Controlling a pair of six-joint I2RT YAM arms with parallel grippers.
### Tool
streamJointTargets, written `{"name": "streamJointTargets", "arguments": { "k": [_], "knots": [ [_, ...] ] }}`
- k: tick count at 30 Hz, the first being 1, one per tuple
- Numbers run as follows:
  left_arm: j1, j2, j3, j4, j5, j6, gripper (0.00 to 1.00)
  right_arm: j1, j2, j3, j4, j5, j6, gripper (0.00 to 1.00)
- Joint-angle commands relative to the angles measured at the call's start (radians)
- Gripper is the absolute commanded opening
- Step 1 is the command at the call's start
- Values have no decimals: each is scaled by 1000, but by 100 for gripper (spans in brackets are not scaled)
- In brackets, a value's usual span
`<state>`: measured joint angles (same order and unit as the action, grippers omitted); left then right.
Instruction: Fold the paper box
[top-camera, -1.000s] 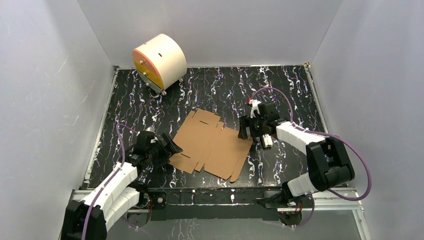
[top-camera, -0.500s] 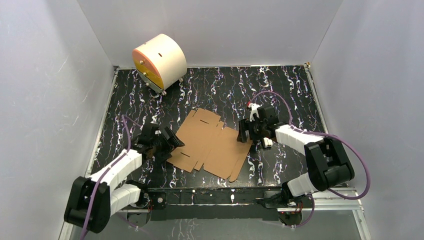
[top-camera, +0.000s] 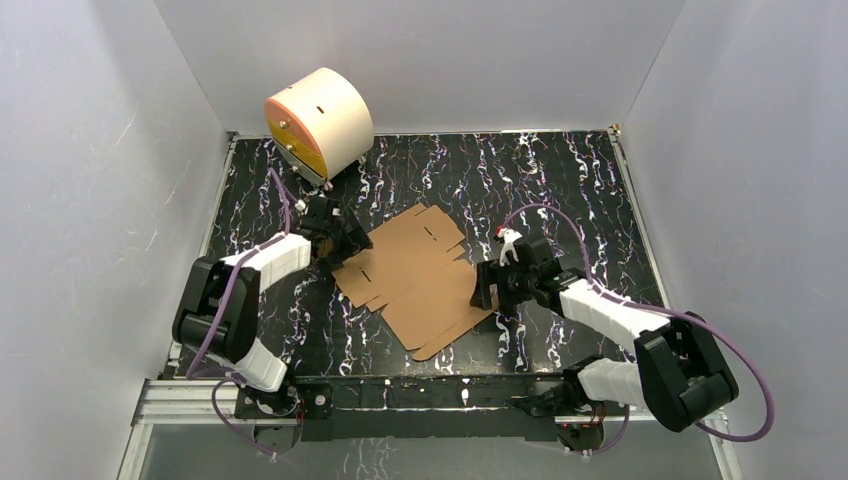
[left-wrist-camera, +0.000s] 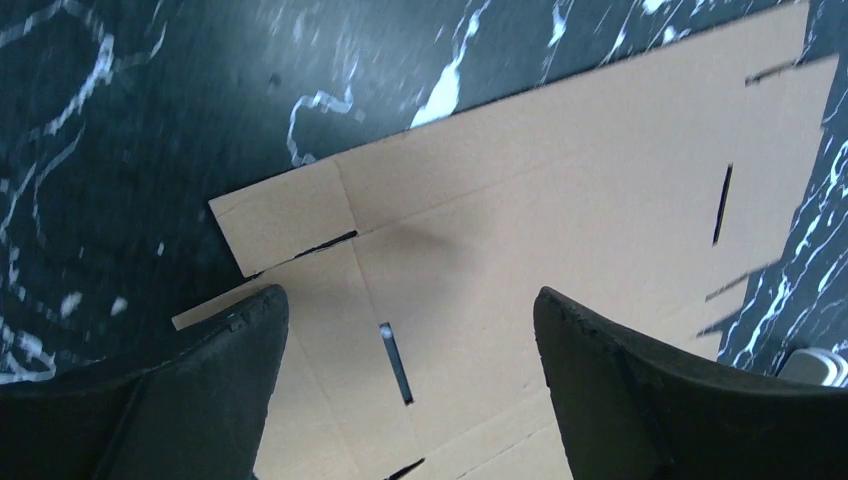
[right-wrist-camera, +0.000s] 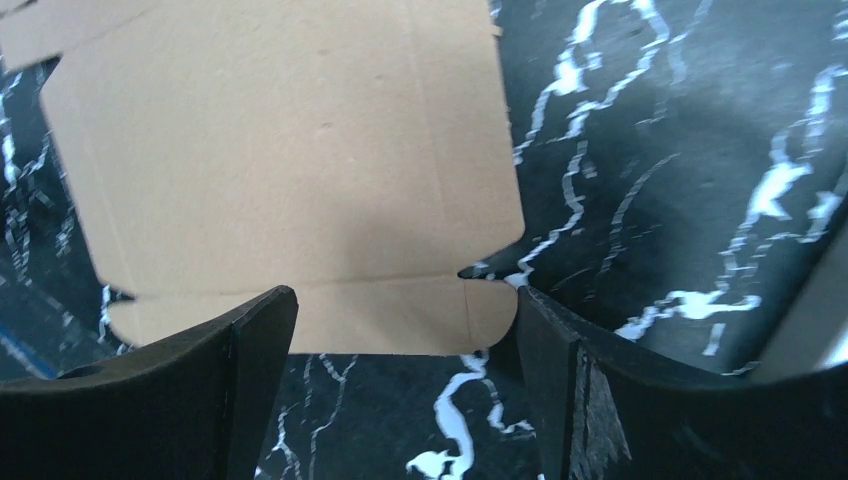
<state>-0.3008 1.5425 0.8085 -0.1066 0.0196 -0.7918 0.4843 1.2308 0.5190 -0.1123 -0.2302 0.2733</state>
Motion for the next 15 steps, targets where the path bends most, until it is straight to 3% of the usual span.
{"name": "streamJointTargets", "arguments": {
  "k": [1,8,15],
  "knots": [
    [1,50,102,-55,-61,80,90,44,-63,-19,2,-67,64,88],
    [14,-168,52,-101,-112,34,92,46,-170,4,-10,121,42,92],
    [22,-353,-69,-156,-71,0,91,46,-5,100,26,166,-17,92]
  ]
}}
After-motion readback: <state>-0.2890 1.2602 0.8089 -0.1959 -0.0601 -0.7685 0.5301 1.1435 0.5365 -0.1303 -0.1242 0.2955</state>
